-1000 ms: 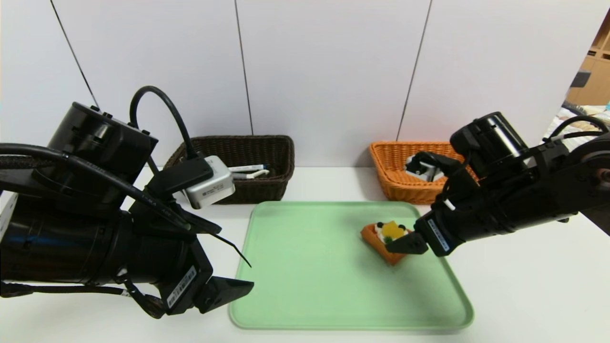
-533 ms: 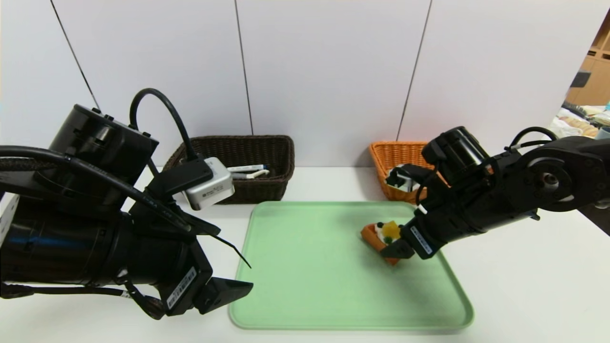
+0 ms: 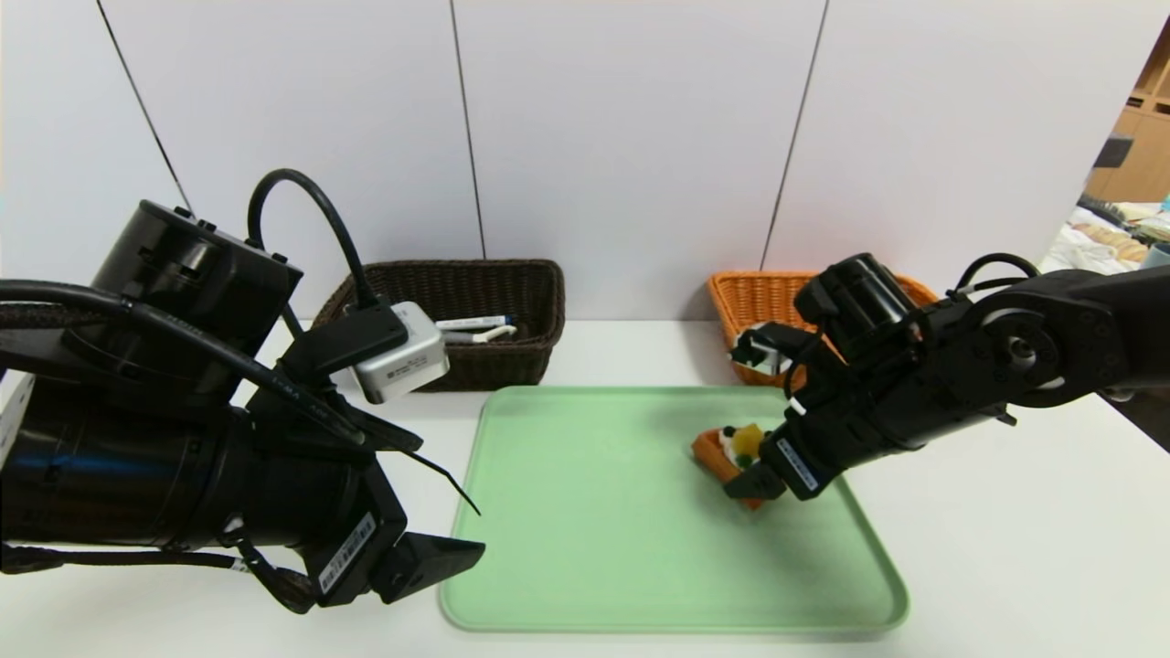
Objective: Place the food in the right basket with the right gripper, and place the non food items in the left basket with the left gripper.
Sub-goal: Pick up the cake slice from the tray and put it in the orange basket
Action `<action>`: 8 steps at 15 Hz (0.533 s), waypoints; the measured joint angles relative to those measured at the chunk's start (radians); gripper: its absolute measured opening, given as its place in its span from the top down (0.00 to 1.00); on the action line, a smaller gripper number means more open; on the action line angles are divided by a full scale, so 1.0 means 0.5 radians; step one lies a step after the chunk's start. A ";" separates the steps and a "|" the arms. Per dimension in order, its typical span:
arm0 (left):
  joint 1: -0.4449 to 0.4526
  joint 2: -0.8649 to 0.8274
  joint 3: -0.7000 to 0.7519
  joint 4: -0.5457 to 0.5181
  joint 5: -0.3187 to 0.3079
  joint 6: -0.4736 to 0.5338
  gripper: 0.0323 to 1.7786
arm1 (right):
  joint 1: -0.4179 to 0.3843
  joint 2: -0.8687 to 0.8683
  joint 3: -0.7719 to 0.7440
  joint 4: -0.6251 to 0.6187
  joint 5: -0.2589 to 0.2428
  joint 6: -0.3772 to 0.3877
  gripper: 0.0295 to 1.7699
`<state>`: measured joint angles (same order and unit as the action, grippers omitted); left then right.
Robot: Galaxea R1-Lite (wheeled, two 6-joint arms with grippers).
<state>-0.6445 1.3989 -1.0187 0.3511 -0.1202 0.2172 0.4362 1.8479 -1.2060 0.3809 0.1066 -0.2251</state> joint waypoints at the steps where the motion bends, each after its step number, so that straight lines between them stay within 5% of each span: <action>1: 0.000 0.000 0.000 0.000 0.001 -0.001 0.05 | -0.002 0.011 -0.007 -0.001 -0.001 -0.002 0.03; 8: 0.000 0.002 0.000 -0.046 -0.002 0.004 0.05 | -0.004 0.059 -0.014 -0.003 -0.051 -0.002 0.03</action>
<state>-0.6445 1.4000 -1.0189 0.3279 -0.1211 0.2191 0.4343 1.8772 -1.2132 0.3796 0.0809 -0.2260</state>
